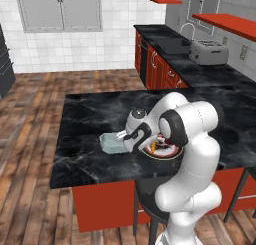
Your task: Retrieve the tupperware and aluminum foil from the cabinet and place them on the dining counter near the plate with carrot and bell pepper to prepare for storing leftovers.
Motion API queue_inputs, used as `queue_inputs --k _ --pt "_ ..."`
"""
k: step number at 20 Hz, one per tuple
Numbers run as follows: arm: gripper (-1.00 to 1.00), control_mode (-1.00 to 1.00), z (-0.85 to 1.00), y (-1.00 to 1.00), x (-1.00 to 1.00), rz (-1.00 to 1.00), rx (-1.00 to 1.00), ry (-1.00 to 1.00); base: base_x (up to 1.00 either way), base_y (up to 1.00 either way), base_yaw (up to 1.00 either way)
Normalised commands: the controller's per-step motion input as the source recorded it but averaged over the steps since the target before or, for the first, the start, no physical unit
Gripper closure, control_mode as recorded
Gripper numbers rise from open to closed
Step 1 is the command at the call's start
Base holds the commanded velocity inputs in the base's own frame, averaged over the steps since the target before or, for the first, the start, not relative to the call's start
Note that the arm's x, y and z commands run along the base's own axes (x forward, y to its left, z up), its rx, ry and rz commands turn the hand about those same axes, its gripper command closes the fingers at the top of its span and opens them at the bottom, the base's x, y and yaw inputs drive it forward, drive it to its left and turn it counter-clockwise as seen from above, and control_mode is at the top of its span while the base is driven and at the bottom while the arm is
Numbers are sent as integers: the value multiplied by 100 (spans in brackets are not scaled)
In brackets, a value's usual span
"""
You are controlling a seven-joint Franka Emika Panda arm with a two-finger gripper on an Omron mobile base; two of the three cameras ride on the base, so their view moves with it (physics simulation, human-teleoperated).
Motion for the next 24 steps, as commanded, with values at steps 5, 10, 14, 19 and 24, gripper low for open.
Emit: queue_inputs --k 5,10,14,19,24 --pt "-100 -100 62 -8 0 0 0 0 0 0 0" --pt "-100 -100 93 -44 -19 0 1 0 0 0 0" --pt "-100 -100 100 -66 -59 0 5 -9 0 0 0" --pt "-100 -100 83 -67 -96 0 7 -24 0 0 0" --pt "-100 -100 96 -40 -100 1 0 -20 0 0 0"
